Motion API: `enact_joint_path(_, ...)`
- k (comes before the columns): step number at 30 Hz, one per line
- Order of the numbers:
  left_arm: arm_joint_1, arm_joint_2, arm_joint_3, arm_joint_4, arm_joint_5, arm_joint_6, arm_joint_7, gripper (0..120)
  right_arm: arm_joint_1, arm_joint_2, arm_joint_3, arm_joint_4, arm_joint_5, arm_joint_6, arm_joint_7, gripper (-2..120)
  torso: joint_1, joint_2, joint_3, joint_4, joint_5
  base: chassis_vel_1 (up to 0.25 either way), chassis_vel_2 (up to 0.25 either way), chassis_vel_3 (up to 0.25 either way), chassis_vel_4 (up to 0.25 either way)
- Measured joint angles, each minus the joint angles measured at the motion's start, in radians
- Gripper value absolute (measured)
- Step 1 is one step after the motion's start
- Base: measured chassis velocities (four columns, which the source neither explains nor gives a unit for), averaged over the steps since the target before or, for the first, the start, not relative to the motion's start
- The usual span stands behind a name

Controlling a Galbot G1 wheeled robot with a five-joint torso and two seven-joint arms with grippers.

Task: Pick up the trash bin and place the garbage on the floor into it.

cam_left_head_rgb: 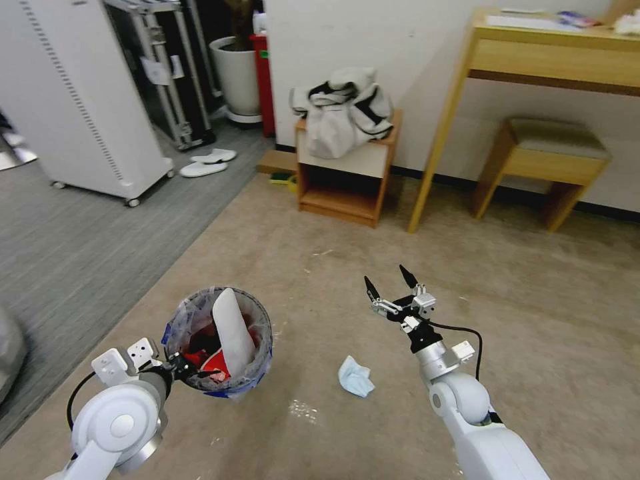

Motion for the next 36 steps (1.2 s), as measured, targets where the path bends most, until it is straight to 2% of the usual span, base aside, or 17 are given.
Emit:
enact_joint_path(11, 0.014, 0.008, -0.015, -0.022, -0.008, 0.001, -0.002, 1, 0.002, -0.028, 0.004, -0.004, -0.008, -0.007, 0.001, 100, 0.0, 0.0, 0.0, -0.0007, 0.0001, 0.018, 0.018, 0.022, 0.011)
enact_joint_path(14, 0.014, 0.01, -0.012, -0.025, -0.011, 0.001, -0.007, 1, 0.039, -0.068, -0.018, -0.037, 0.002, -0.007, -0.004, 100, 0.0, 0.0, 0.0, -0.0004, 0.0002, 0.0, 0.0, 0.0, 0.0)
enact_joint_path(16, 0.013, 0.011, -0.008, -0.028, -0.012, 0.002, -0.008, 1, 0.087, -0.123, -0.052, -0.081, 0.012, -0.007, -0.019, 100, 0.0, 0.0, 0.0, -0.0003, 0.0002, 0.0, 0.0, 0.0, 0.0)
enact_joint_path(17, 0.013, 0.011, -0.008, -0.028, -0.012, 0.002, -0.008, 1, 0.087, -0.123, -0.052, -0.081, 0.012, -0.007, -0.019, 100, 0.0, 0.0, 0.0, -0.0003, 0.0002, 0.0, 0.0, 0.0, 0.0)
enact_joint_path(19, 0.012, 0.013, -0.006, -0.028, -0.012, 0.003, -0.008, 1, 0.139, -0.187, -0.089, -0.137, 0.02, -0.011, -0.05, 100, 0.0, 0.0, 0.0, -0.0003, 0.0002, 0.0, 0.0, 0.0, 0.0)
enact_joint_path(20, 0.012, 0.013, -0.006, -0.028, -0.012, 0.003, -0.008, 1, 0.139, -0.187, -0.089, -0.137, 0.02, -0.011, -0.05, 100, 0.0, 0.0, 0.0, -0.0003, 0.0002, 0.0, 0.0, 0.0, 0.0)
enact_joint_path(21, 0.012, 0.013, -0.004, -0.027, -0.012, 0.004, -0.008, 1, 0.175, -0.225, -0.115, -0.178, 0.024, -0.019, -0.084, 100, 0.0, 0.0, 0.0, -0.0005, 0.0002, 0.0, 0.0, 0.0, 0.0)
enact_joint_path(22, 0.012, 0.013, -0.004, -0.027, -0.012, 0.004, -0.008, 1, 0.175, -0.225, -0.115, -0.178, 0.024, -0.019, -0.084, 100, 0.0, 0.0, 0.0, -0.0005, 0.0002, 0.0, 0.0, 0.0, 0.0)
enact_joint_path(25, 0.012, 0.005, 0.001, -0.016, -0.006, 0.004, -0.005, 1, 0.294, -0.306, -0.209, -0.282, 0.035, -0.059, -0.217, 100, 0.0, 0.0, 0.0, -0.0004, 0.0002, 0.0, 0.0, 0.0, 0.0)
enact_joint_path(26, 0.012, 0.005, 0.001, -0.016, -0.006, 0.004, -0.005, 1, 0.294, -0.306, -0.209, -0.282, 0.035, -0.059, -0.217, 100, 0.0, 0.0, 0.0, -0.0004, 0.0002, 0.0, 0.0, 0.0, 0.0)
enact_joint_path(28, 0.008, -0.002, 0.003, -0.01, -0.004, 0.004, -0.004, 1, 0.373, -0.331, -0.27, -0.344, 0.044, -0.075, -0.342, 100, 0.0, 0.0, 0.0, -0.0004, 0.0002, 0.0, 0.0, 0.0, 0.0)
enact_joint_path(29, 0.008, -0.002, 0.003, -0.01, -0.004, 0.004, -0.004, 1, 0.373, -0.331, -0.27, -0.344, 0.044, -0.075, -0.342, 100, 0.0, 0.0, 0.0, -0.0004, 0.0002, 0.0, 0.0, 0.0, 0.0)
enact_joint_path(30, 0.007, -0.005, 0.004, -0.007, -0.003, 0.004, -0.004, 1, 0.413, -0.339, -0.301, -0.379, 0.047, -0.08, -0.398, 100, 0.0, 0.0, 0.0, -0.0002, 0.0, 0.0, 0.0, 0.0, 0.0)
enact_joint_path(35, 0.004, -0.008, 0.006, 0.0, 0.0, 0.005, -0.002, 1, 0.502, -0.338, -0.369, -0.47, 0.028, -0.086, -0.494, 100, 0.0, 0.0, 0.0, -0.0005, 0.0001, 0.0, 0.0, 0.0, 0.0)
enact_joint_path(36, 0.0, -0.01, 0.007, 0.003, 0.0, 0.005, -0.001, 1, 0.553, -0.321, -0.414, -0.546, 0.011, -0.084, -0.546, 100, 0.0, 0.0, 0.0, -0.0003, -0.0003, 0.0, 0.0, 0.0, 0.0)
